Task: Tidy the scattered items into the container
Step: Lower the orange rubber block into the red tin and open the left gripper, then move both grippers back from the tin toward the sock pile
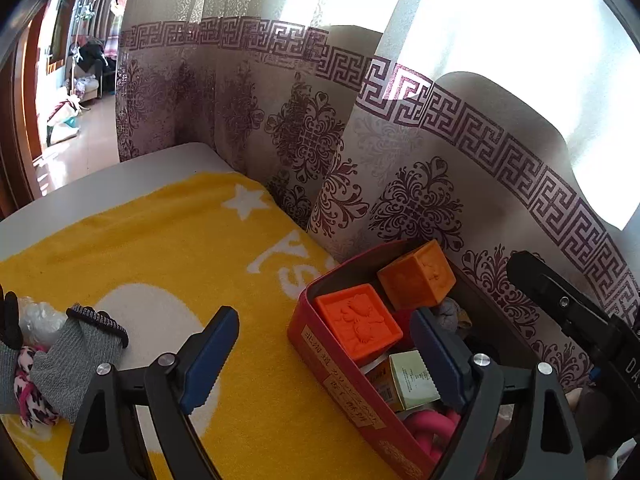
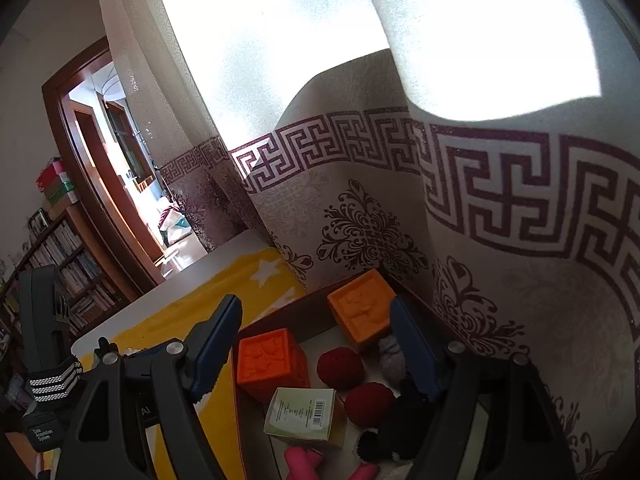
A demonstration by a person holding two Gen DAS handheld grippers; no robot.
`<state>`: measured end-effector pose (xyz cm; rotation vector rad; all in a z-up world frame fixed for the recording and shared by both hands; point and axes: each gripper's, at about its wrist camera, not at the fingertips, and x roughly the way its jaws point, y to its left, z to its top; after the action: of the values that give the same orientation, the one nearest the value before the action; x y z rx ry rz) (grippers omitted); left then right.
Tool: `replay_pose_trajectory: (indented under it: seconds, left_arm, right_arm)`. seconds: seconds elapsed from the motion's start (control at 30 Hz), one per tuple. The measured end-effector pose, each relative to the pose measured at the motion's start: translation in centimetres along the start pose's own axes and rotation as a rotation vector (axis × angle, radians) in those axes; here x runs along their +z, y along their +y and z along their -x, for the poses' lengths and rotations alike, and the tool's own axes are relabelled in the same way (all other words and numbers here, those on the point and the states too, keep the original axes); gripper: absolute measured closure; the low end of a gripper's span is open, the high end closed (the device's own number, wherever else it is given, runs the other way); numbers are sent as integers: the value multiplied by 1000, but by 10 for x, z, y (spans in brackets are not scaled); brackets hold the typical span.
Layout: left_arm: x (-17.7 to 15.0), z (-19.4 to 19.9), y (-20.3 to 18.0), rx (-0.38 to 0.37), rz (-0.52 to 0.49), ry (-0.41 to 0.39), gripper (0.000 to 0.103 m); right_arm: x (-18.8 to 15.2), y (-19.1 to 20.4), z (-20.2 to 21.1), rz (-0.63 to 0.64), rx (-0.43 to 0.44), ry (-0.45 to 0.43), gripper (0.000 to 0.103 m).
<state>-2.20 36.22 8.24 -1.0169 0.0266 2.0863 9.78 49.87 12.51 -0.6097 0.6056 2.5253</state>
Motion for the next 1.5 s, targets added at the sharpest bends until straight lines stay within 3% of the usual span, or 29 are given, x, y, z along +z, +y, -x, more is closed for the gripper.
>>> replay_pose_trajectory:
  seconds: [0.03,0.37,0.73,0.93,1.33,1.5]
  left_arm:
    - [-3,4,5,2,11,-7,1]
    - [-13,58,73,68,135,-44,1]
    - [-49,122,173,219,289,-89,1]
    - [-70,162,222,290,360,-109,1]
    - [-106,229,300,378,517,-171,1]
    - [-110,238,321,437,533,-168,1]
  right_arm:
    - [-2,4,-1,9,3,4,23]
    - [-22,40,-1,83,59,44,23]
    - [-51,86,-2,182,117,106,22]
    - [-60,103,-12,159,168,190,22]
    - [-74,162,-24,204,216,267,21]
    - [-89,187,-33,243,238,305,21]
